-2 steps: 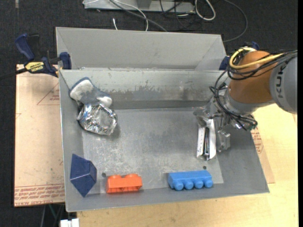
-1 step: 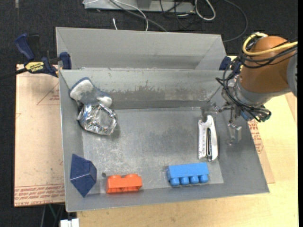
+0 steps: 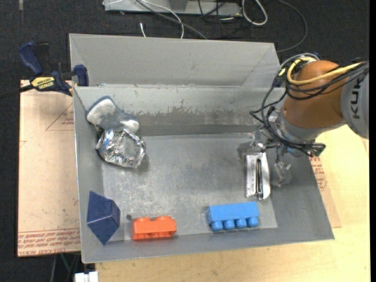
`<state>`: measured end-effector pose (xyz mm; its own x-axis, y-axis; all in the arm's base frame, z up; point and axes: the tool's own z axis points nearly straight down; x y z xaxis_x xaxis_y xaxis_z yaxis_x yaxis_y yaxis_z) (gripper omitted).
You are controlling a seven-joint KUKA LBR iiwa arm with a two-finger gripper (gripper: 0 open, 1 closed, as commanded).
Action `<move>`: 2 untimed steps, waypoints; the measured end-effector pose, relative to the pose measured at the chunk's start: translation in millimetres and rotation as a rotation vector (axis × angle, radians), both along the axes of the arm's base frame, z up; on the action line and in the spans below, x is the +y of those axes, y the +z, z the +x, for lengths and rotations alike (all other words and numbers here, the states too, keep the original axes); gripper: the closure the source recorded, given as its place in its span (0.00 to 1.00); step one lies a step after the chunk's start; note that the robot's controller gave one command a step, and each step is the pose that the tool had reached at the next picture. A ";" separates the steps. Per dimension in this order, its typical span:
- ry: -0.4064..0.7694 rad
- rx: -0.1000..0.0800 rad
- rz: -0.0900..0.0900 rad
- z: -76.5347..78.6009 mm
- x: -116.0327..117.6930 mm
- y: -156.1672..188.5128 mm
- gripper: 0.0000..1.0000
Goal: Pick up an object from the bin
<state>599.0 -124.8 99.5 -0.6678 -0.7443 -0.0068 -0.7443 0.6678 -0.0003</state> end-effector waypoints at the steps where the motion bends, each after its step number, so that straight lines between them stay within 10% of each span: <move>1: 0.338 -0.010 0.009 19.5 10.3 -27.3 0.00; 2: 0.332 -0.008 0.001 3.0 24.4 -29.1 1.00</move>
Offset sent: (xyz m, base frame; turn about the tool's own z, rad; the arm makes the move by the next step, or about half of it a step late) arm 0.0020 0.0224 -0.0295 -0.3335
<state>602.0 -100.4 70.5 -0.3890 -0.9212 -0.0113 -0.9212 0.3891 -0.0064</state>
